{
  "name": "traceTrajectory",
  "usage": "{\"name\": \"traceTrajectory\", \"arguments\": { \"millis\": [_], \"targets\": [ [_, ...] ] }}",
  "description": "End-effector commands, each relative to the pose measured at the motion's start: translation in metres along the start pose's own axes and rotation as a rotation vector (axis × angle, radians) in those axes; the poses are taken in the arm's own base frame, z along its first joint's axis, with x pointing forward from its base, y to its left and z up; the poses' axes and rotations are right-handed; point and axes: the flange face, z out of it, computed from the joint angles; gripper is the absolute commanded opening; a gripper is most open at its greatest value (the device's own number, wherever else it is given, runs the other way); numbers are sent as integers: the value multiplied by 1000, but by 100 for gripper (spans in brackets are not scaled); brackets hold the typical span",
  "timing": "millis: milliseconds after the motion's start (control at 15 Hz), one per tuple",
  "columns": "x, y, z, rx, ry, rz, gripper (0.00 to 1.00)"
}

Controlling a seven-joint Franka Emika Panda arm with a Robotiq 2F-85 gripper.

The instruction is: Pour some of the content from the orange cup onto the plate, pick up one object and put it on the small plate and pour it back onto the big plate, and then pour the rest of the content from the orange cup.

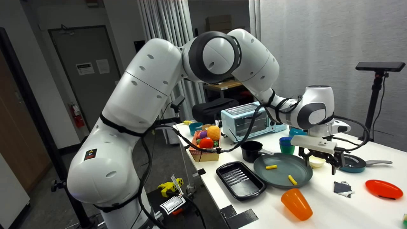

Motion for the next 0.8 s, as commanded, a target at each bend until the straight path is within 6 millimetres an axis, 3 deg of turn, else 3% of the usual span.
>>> {"name": "traceTrajectory", "arguments": {
  "millis": [0, 333, 400, 733],
  "targets": [
    [-24, 7, -13, -28, -45, 1, 100],
    [-58, 5, -16, -38, -108, -37, 100],
    [-39, 9, -3, -33, -72, -22, 100],
    [-41, 7, -2, -30, -76, -25, 100]
  ]
}}
